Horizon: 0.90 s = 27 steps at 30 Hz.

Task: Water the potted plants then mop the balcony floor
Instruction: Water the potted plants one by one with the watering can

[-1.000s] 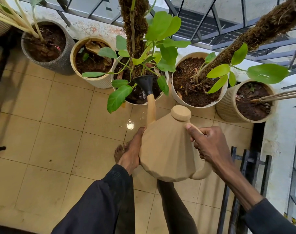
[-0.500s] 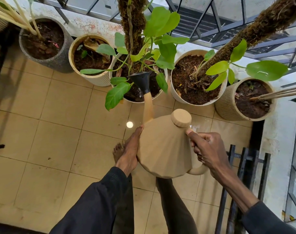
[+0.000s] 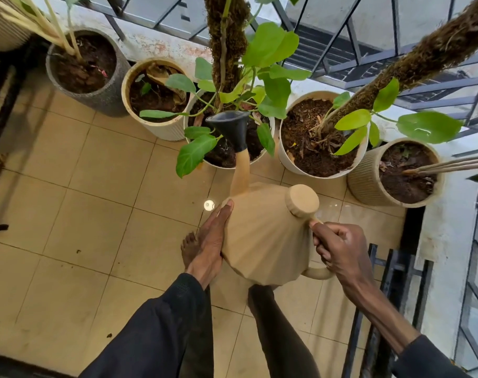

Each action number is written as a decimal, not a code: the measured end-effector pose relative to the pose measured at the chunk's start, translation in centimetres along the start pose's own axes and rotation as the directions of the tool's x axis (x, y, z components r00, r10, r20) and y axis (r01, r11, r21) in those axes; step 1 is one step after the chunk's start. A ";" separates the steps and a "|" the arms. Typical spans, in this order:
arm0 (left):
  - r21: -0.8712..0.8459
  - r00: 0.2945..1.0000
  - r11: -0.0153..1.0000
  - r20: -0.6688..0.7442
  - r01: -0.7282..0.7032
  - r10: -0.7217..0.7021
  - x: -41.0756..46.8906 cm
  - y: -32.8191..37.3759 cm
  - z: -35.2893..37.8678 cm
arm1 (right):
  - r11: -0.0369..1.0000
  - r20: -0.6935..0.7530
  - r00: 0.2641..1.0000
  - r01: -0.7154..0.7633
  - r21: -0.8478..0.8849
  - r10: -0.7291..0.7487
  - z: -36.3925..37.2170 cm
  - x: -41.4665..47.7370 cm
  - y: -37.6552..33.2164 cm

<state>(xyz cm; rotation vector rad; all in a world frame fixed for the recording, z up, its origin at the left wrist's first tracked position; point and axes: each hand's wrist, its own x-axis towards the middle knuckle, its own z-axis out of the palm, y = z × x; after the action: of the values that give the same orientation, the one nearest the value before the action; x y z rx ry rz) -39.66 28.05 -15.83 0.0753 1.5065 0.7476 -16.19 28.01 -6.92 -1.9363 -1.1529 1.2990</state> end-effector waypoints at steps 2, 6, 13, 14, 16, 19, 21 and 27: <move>-0.019 1.000 0.999 -0.002 -0.027 0.027 -0.3 0.3 0.0 | 1.000 0.013 1.000 0.023 0.003 -0.023 -0.1 0.0 -0.3; -0.016 0.998 0.998 -0.031 -0.063 0.063 -0.6 1.2 -0.5 | 0.998 0.035 0.998 0.052 0.027 -0.053 0.1 -0.2 -1.5; -0.097 0.993 0.988 -0.032 -0.119 0.116 -1.9 4.3 -2.9 | 0.994 0.074 0.992 0.103 0.032 -0.105 2.1 -0.9 -4.3; -0.111 0.992 0.986 -0.032 -0.125 0.122 -2.1 4.9 -3.4 | 0.994 0.081 0.991 0.103 0.036 -0.105 2.6 -1.0 -4.7; -0.126 0.990 0.982 -0.023 -0.142 0.140 -2.5 6.0 -4.4 | 0.995 0.090 0.991 0.091 0.044 -0.095 3.7 -1.2 -5.7; -0.116 0.986 0.980 -0.024 -0.164 0.163 -2.6 7.6 -6.7 | 0.994 0.088 0.991 0.102 0.035 -0.104 6.2 -1.2 -7.4; -0.118 0.988 0.981 -0.032 -0.152 0.149 -2.2 8.4 -8.5 | 0.995 0.089 0.991 0.094 0.027 -0.096 8.0 -1.2 -8.5; -0.072 0.992 0.990 -0.032 -0.125 0.123 -0.8 11.5 -15.4 | 0.997 0.067 0.996 0.056 0.054 -0.059 15.3 -0.9 -12.7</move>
<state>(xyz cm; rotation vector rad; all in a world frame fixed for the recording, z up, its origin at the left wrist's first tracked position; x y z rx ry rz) -58.19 30.54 -11.21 0.1036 1.5089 0.9069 -34.94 33.00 -2.47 -1.8207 -1.1873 1.3607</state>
